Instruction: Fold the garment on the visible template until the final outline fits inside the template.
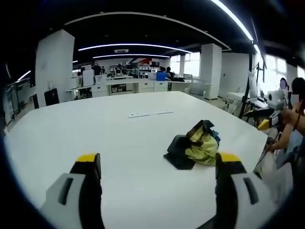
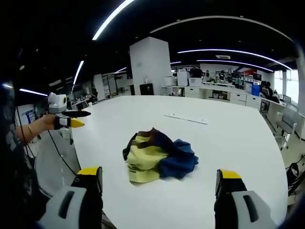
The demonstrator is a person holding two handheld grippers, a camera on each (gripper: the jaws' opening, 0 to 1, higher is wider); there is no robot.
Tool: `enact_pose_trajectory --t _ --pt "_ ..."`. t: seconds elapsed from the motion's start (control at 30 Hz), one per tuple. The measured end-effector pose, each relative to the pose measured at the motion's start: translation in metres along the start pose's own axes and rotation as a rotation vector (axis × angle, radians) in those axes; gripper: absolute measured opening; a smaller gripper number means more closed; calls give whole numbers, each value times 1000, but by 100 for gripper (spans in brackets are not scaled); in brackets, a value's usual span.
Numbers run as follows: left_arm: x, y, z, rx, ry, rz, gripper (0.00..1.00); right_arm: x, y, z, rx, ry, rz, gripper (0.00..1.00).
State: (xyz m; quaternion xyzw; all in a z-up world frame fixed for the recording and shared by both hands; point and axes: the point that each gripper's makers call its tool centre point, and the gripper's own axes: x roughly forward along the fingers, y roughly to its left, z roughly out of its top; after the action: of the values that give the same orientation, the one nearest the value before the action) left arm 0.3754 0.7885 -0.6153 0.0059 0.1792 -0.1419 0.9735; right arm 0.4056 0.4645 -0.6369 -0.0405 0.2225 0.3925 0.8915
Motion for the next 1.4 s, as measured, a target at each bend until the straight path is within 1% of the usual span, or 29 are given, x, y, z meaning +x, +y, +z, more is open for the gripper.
enact_pose_trajectory --t 0.13,0.23,0.33,0.4,0.5,0.63,0.77,0.9,1.0,1.1,1.17,1.23,1.4 --pt "5 -5 3 18 0 -17 96 -1 -1 2 -3 2 0 100" --pt "9 -6 6 23 -4 -26 93 0 -2 5 -5 -5 -1 100" --pt "16 -7 8 34 3 -49 90 3 -4 6 -8 -8 5 98" --pt "22 -7 11 40 -6 -56 88 7 -6 9 -9 -14 11 95" --pt "31 -9 15 36 -15 -74 84 14 -7 12 -18 -17 23 93" --pt "45 -14 16 28 -23 -107 80 25 -5 12 -31 -3 48 90" --pt "58 -17 13 29 -10 -125 76 35 -5 13 -40 3 65 89" --pt "67 -18 8 8 -10 -138 72 46 -6 13 -54 9 87 84" --pt "75 -19 2 1 3 -151 70 55 -8 15 -69 10 91 80" --pt "83 -17 -2 7 13 -153 68 62 -10 17 -81 6 98 73" --pt "88 -15 -4 3 19 -156 65 67 -12 18 -79 10 102 69" --pt "94 -12 -5 3 22 -159 61 72 -14 19 -74 9 108 67" --pt "109 -8 -8 12 36 -170 56 85 -17 18 -79 15 122 59"
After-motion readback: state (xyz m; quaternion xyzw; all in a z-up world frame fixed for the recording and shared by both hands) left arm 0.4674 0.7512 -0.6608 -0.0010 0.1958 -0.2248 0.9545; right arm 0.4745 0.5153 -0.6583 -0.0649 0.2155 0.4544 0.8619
